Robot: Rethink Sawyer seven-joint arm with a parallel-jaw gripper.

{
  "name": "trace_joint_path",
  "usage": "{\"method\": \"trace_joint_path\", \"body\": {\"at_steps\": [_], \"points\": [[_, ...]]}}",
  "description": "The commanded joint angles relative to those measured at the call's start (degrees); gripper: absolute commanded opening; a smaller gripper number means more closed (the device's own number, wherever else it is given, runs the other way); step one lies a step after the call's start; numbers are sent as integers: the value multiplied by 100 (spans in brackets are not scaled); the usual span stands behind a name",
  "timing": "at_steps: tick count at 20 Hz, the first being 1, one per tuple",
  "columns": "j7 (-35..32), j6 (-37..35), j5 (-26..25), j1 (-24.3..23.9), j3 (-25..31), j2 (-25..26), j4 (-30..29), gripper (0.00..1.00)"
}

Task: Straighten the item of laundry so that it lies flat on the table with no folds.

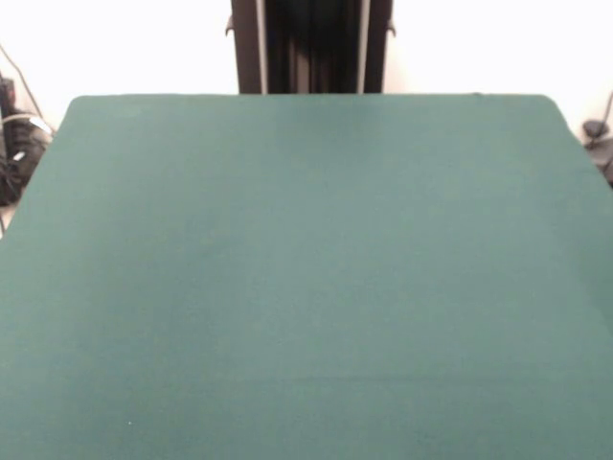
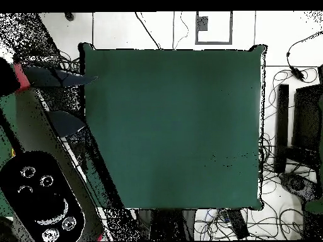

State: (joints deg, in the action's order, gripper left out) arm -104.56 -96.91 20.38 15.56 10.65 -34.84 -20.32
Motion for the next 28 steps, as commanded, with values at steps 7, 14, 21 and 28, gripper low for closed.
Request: {"method": "trace_joint_path", "body": {"at_steps": [7,14,21,28], "points": [[-1334,1503,-642,64,-139,501,-1286,0],[-1355,1930,-731,14,-264,304,-1969,0],[-1052,2385,-666,-81,-390,-52,-2921,0],[-691,2831,-627,-214,-505,-622,-4094,0]]}}
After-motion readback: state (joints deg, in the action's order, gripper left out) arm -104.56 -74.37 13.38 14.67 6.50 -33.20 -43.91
